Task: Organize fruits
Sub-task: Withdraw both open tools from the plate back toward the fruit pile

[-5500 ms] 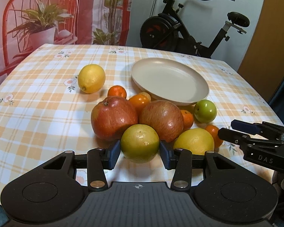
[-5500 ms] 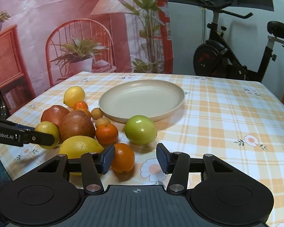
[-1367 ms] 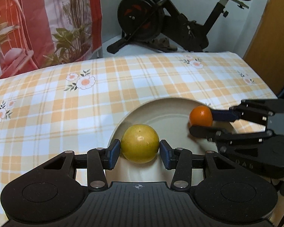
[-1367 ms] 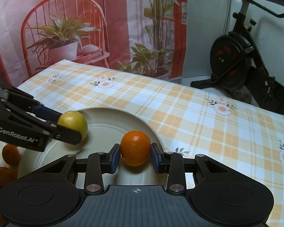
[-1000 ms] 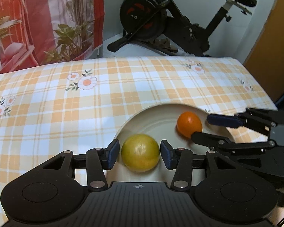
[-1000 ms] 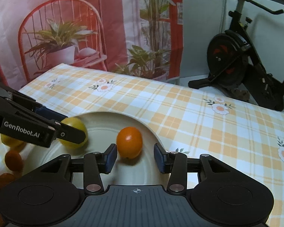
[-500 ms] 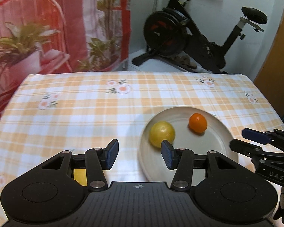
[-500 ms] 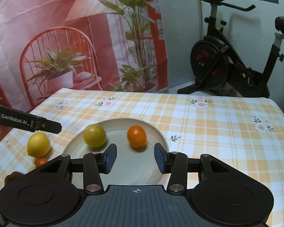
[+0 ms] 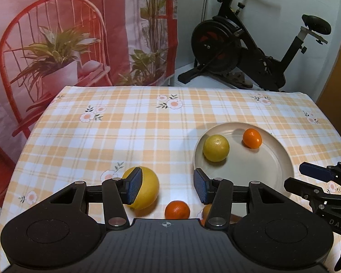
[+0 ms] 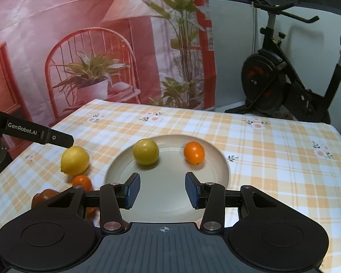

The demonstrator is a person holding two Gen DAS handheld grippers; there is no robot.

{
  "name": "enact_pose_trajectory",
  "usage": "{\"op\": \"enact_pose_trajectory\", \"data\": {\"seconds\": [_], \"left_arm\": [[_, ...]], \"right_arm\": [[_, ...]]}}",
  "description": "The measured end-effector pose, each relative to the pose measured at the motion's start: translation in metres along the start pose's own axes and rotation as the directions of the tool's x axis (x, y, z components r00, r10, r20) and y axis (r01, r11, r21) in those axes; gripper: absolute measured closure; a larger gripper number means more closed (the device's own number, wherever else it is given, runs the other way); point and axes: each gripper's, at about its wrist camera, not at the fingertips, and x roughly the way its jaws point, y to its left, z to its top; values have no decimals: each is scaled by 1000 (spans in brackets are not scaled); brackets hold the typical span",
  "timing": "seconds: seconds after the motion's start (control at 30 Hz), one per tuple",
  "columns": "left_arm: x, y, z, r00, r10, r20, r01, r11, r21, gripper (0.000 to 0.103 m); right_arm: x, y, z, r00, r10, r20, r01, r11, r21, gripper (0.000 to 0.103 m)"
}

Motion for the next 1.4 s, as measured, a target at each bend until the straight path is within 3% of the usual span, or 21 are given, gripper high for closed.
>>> {"op": "enact_pose_trajectory", "data": {"seconds": [0.53,0.9,1.23,1.4], "left_arm": [[-12,48,-41,999,-42,-27,37,988,-148,51],[-16,42,-62,994,-97,-46,91,988,-127,51],[-12,46,-70,992,-114,-62,105,985,-136,51],[-12,44,-76,985,-161,-66,152,980,-128,51]], "right_arm": [[-13,-2,-30,998,11,-58,-8,998,57,62],[-12,19,-28,995,64,-72,-63,998,18,62],[-14,26,-32,994,68,-82,-67,998,16,61],[-14,29,-32,994,69,-85,-68,998,10,61]]}}
